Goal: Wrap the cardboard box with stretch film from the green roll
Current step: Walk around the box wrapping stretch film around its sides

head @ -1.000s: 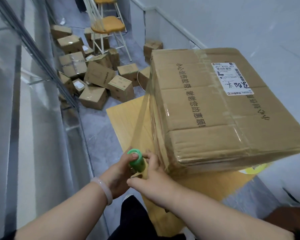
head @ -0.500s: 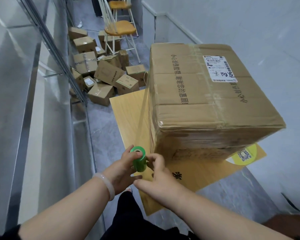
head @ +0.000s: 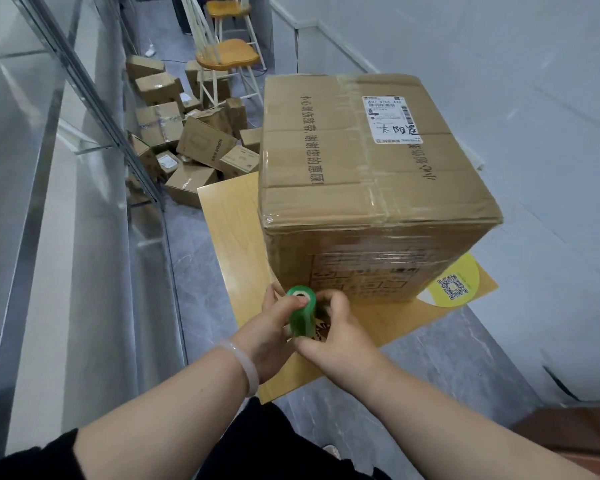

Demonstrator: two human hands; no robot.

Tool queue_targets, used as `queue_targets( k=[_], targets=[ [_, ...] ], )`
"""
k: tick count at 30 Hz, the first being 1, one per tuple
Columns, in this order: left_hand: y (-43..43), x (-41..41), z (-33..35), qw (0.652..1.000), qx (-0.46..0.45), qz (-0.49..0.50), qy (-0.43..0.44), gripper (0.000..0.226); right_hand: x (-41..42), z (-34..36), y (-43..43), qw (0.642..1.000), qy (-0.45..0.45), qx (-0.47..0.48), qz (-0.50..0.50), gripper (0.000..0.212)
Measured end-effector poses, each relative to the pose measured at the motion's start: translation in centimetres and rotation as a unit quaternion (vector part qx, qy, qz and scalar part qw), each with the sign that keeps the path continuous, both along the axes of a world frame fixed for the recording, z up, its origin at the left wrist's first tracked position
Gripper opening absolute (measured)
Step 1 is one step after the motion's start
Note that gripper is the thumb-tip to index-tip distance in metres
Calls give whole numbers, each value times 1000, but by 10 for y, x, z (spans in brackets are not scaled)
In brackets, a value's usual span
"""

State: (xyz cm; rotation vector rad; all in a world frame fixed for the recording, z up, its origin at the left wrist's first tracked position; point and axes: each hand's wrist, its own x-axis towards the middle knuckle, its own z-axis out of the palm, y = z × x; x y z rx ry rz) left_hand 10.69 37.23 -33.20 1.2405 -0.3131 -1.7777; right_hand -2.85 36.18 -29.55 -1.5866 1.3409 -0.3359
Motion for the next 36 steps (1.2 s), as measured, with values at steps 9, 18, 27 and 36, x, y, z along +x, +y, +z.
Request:
queue_targets(
  k=[9, 18, 27, 36],
  targets=[
    [-10, -43, 4, 996, 35, 77, -21, 138, -17, -5, -23, 995, 78, -54, -18, 55],
    [-19, -55, -2, 995, 82, 60, 10, 96, -30, -4, -29, 998, -44, -6, -54, 60],
    [-23, -63, -3, 995, 88, 35, 29, 110, -51, -3, -43, 997, 24, -70, -24, 47],
    [-28, -102, -3, 987, 64, 147, 16, 110, -92, 3, -98, 966, -25, 1, 258, 71]
  ],
)
